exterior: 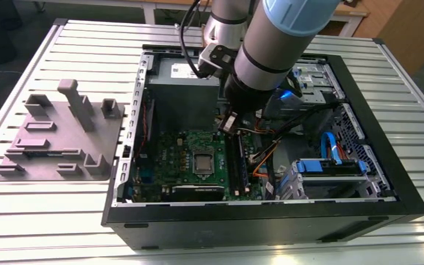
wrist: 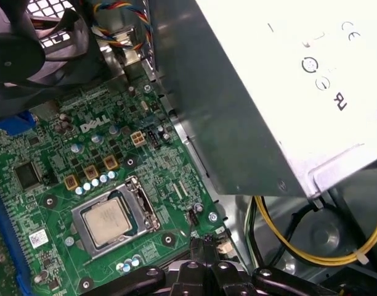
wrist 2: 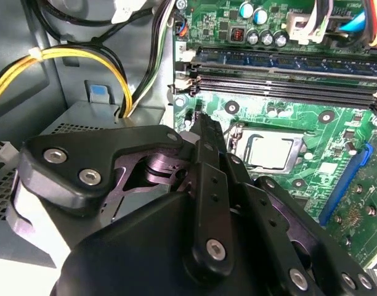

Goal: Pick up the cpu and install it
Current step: 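Install the first cpu locking lever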

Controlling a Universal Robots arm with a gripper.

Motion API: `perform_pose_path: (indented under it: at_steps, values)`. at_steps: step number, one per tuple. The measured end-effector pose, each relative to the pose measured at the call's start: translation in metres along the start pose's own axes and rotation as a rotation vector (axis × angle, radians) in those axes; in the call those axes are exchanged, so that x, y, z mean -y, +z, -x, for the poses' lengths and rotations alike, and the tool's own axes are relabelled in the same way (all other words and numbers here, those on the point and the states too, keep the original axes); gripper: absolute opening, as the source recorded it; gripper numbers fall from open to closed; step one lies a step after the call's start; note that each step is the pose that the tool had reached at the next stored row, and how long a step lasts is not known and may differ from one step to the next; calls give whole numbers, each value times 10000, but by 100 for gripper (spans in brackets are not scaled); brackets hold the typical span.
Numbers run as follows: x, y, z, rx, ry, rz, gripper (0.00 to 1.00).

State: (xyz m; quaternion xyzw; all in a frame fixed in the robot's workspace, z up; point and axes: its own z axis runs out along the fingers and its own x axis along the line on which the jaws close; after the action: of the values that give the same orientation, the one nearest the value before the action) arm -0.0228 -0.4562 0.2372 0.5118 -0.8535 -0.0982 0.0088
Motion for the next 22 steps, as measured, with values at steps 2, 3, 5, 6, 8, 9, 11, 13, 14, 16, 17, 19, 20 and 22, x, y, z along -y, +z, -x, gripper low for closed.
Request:
perform_pose_path:
  at_steps: [2,3,5,6,8,9,11,13,14,16,17,19,20,22]
  values:
    - [-17,8,-4,1,0,0,10]
    - [-23,12,-1,0,0,0,10]
    - [-28,18,3,3,-1,1,10]
    - [-28,18,3,1,-3,1,10]
    - [-26,17,-3,-5,-34,4,10]
    - [-23,15,-10,-9,-57,6,10]
    - [-13,11,-29,-17,-90,8,10]
    - [-2,8,-49,-20,-114,11,10]
    - [2,7,-58,-22,-126,12,10]
    - [6,5,-73,-20,-154,16,10]
    - [5,5,-80,-16,-174,17,10]
    - [-1,4,-89,-12,-220,18,10]
    - [-3,4,-93,-10,-243,20,10]
    - [-5,4,-102,-6,-280,20,10]
